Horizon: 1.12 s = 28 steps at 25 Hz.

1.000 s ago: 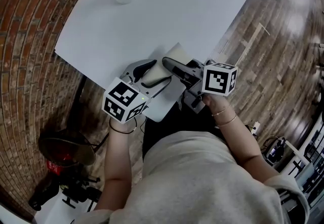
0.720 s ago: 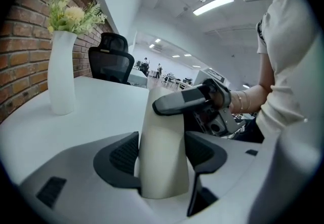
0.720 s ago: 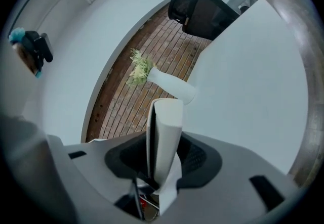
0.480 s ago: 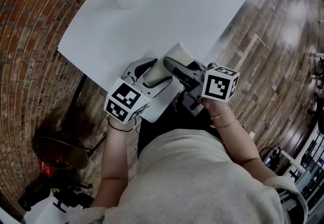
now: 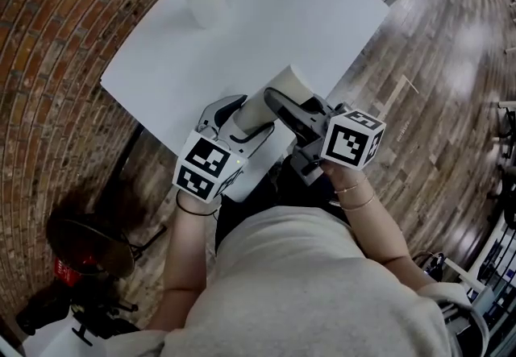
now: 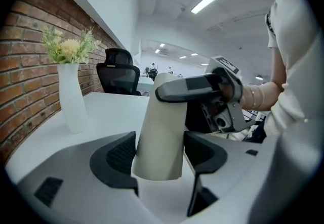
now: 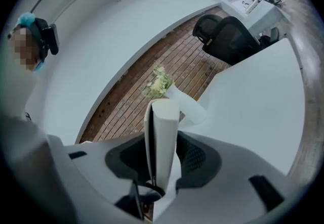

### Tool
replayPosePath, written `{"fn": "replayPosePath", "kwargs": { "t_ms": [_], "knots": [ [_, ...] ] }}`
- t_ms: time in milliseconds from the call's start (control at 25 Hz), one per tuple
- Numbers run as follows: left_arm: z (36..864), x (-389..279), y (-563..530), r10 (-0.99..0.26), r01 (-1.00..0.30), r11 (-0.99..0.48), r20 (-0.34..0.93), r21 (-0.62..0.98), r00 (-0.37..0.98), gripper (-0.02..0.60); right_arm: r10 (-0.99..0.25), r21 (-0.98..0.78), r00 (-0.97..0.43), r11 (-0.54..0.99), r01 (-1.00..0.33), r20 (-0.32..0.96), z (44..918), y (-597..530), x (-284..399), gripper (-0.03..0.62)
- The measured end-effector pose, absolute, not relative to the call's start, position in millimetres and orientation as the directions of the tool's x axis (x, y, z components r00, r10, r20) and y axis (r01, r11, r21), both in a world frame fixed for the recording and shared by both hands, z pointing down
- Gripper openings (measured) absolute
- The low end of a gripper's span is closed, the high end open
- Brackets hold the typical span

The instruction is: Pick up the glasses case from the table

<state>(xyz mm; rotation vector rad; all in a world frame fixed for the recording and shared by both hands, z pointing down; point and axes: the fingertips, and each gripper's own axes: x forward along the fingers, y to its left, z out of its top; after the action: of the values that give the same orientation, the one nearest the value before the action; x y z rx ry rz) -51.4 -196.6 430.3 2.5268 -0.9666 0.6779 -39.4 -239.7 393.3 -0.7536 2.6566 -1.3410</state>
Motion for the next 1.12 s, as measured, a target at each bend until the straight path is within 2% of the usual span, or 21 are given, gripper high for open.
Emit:
{"fn": "replayPosePath", "kwargs": {
  "t_ms": [240, 400, 600, 840, 960, 1120],
  "knots": [
    [398, -59, -199, -0.588, -0.714, -0.696, 0.516, 0.071, 0.624, 0.281, -0.441, -0.767, -0.894, 0.544, -0.340, 0.082, 360, -241, -46, 0.155],
    [370, -67, -203, -0.647, -0.740, -0.671, 0.448, 0.050, 0.617, 0.281, -0.444, -0.746, -0.895, 0.583, -0.323, 0.041, 335, -244, -47, 0.156],
    [340, -75, -208, -0.714, -0.784, -0.608, 0.348, 0.125, 0.608, 0.281, -0.464, -0.728, -0.886, 0.604, -0.326, 0.012, 310, -252, -42, 0.156],
    [309, -107, -221, -0.827, -0.836, -0.457, 0.201, 0.304, 0.525, 0.281, -0.488, -0.689, -0.873, 0.630, -0.358, 0.008, 304, -263, -38, 0.156],
    [305, -124, -225, -0.869, -0.849, -0.381, 0.173, 0.366, 0.464, 0.281, -0.494, -0.657, -0.869, 0.654, -0.375, 0.004, 300, -267, -38, 0.156],
    [314, -140, -224, -0.895, -0.848, -0.278, 0.199, 0.451, 0.399, 0.272, -0.490, -0.656, -0.872, 0.663, -0.362, -0.014, 291, -269, -39, 0.155]
  ]
}}
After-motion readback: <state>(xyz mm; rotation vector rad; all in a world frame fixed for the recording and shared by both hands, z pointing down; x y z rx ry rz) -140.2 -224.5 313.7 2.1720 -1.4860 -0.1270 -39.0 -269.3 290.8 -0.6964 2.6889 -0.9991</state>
